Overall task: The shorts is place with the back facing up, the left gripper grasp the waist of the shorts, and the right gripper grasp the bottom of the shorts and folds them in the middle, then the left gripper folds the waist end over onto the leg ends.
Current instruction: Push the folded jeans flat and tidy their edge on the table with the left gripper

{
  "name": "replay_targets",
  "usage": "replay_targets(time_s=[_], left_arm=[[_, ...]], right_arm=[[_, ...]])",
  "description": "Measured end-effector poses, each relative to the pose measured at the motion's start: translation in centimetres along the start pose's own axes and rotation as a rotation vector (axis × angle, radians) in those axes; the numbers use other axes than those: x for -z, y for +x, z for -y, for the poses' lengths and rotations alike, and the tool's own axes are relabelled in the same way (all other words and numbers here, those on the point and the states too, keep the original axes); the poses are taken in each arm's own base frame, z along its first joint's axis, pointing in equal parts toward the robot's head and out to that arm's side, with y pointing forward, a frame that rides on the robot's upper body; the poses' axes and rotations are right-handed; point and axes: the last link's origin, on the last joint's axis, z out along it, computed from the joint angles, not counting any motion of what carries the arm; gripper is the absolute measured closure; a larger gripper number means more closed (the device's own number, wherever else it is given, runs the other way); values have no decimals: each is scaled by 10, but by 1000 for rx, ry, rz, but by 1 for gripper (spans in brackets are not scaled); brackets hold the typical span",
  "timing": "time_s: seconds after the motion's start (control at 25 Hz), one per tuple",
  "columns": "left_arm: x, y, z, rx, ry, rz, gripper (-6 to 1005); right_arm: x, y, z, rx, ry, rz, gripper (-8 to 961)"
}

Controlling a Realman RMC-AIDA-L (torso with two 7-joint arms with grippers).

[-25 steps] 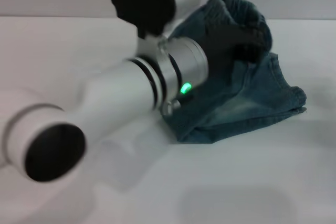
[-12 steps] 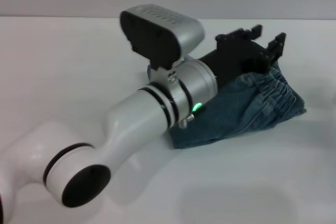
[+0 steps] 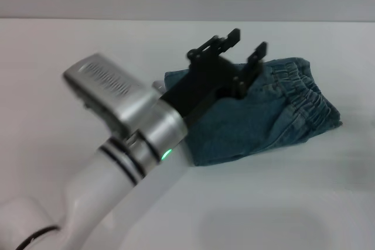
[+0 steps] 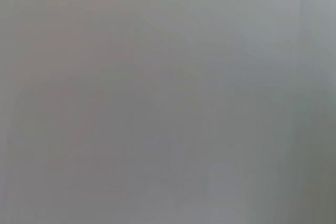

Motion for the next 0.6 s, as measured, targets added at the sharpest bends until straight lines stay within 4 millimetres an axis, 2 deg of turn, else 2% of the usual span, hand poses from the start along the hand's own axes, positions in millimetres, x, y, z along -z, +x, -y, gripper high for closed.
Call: replay_targets(time_s=[0.08, 0.28, 0.48, 0.6], left_arm=[[9, -3, 2, 19, -5, -21, 413], [25, -30, 2, 100, -11, 114, 662], [39, -58, -3, 195, -18, 273, 806], [44, -67, -4, 231, -16, 328, 893]], right_arm=[[3, 3, 0, -3, -3, -3, 955], [5, 7, 1, -5, -2, -12, 954], [6, 8, 1, -5, -2, -14, 954], [4, 8, 1, -5, -2, -14, 954]])
